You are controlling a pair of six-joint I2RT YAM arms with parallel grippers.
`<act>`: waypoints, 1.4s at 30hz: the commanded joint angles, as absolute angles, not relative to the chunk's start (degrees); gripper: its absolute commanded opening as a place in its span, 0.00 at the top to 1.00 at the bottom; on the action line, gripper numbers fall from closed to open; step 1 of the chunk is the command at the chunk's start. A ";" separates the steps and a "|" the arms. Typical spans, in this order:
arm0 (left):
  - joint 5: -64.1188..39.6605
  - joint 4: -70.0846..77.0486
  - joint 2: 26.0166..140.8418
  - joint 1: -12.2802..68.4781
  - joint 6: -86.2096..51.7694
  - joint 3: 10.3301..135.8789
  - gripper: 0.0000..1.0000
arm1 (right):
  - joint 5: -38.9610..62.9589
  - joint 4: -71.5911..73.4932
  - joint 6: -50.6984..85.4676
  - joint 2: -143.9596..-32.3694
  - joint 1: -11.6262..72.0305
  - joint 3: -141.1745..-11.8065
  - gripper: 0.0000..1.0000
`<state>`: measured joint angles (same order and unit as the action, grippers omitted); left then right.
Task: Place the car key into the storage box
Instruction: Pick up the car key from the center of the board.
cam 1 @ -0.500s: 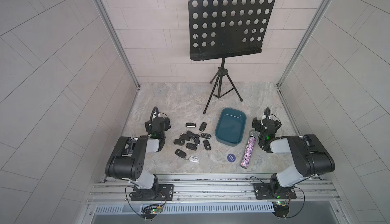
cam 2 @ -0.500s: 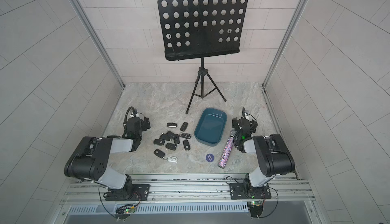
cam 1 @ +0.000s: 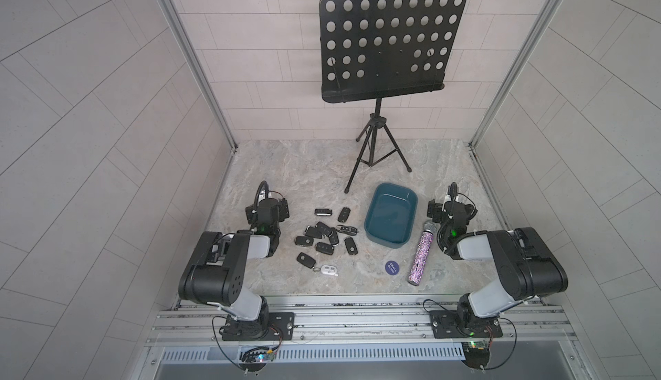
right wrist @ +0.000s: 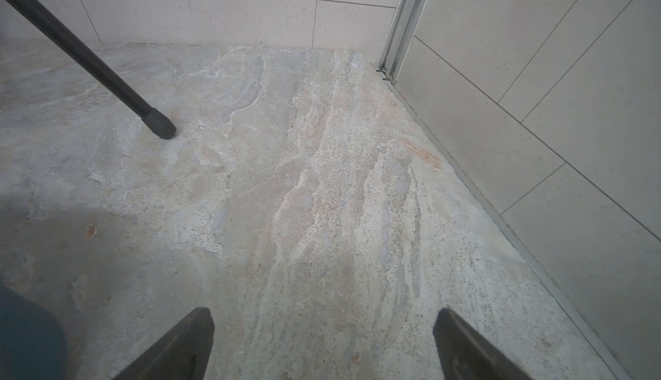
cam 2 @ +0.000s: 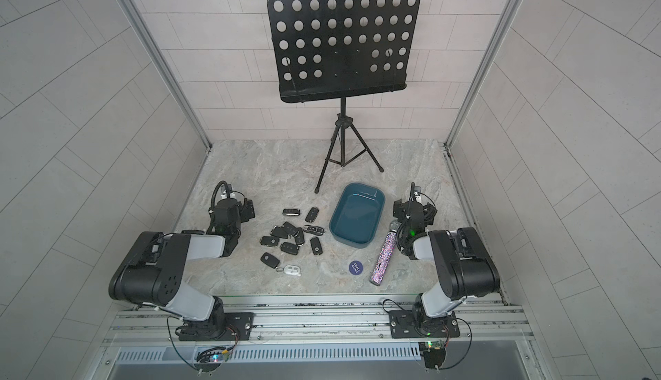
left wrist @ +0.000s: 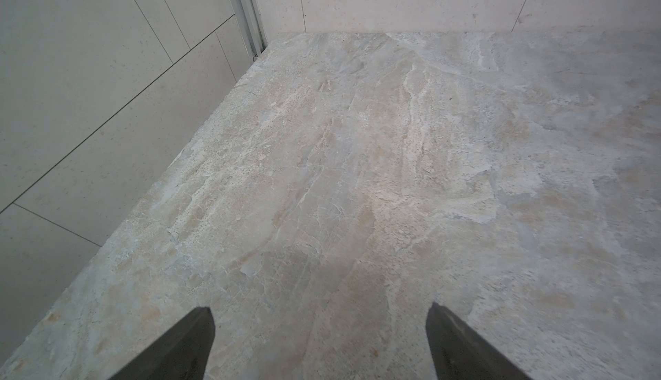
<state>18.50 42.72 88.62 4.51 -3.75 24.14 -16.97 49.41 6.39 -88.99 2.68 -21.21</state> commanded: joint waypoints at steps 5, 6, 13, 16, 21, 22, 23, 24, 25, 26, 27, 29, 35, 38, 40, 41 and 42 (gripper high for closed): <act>19.25 43.77 88.23 4.20 -3.23 24.87 0.00 | -17.59 49.78 6.15 -88.15 2.61 -21.87 0.00; 19.26 43.85 88.31 4.19 -3.21 24.87 0.00 | -17.63 49.66 6.15 -88.14 2.63 -21.84 0.00; 18.21 43.22 87.29 4.13 -2.55 25.02 0.00 | -18.47 48.59 6.07 -86.15 2.72 -21.24 0.00; 18.76 45.09 86.36 4.35 -1.53 24.76 0.00 | -18.08 51.85 4.52 -84.59 3.69 -19.39 0.00; 21.74 30.56 81.05 5.02 -2.25 30.33 0.00 | -20.81 23.33 7.21 -74.03 4.63 -29.66 0.00; 22.87 25.38 80.23 5.30 -3.73 32.53 0.00 | -19.78 15.51 8.79 -73.13 4.57 -33.96 0.00; 23.38 19.69 79.51 5.44 -5.54 34.76 0.00 | -18.68 9.25 10.26 -72.92 4.66 -37.74 0.00; 23.16 10.34 78.96 5.44 -8.17 38.66 0.00 | -17.12 3.92 11.32 -72.95 4.69 -41.22 0.00; 22.05 1.53 79.02 5.45 -9.89 43.08 0.00 | -15.87 0.03 12.16 -72.83 4.79 -43.64 0.00; 21.29 -3.75 79.41 5.50 -10.20 46.48 0.00 | -14.92 -2.47 13.08 -72.71 4.98 -45.29 0.00; 20.78 -7.68 79.43 5.59 -11.01 49.07 0.00 | -13.93 -4.54 14.83 -72.09 5.12 -46.64 0.00; 19.08 -10.23 77.64 5.63 -13.32 50.66 0.00 | -10.53 -8.01 18.32 -70.30 5.25 -48.14 0.00; 6.67 -24.54 74.68 5.72 -21.82 57.60 0.00 | -1.35 -26.89 24.61 -67.54 7.90 -55.36 0.00; 3.42 -28.35 72.69 6.00 -24.78 57.28 0.00 | -1.47 -36.10 24.17 -66.60 12.63 -58.37 0.00; 1.82 -31.37 71.31 6.12 -26.33 56.67 0.00 | -1.51 -39.39 23.59 -65.54 17.41 -58.79 0.00; 0.89 -32.84 70.82 6.14 -26.86 56.45 0.00 | -0.96 -40.03 23.39 -65.19 19.77 -58.72 0.00; -0.42 -34.33 70.15 6.15 -27.51 56.09 0.00 | -0.74 -40.65 23.44 -64.94 22.69 -58.71 0.00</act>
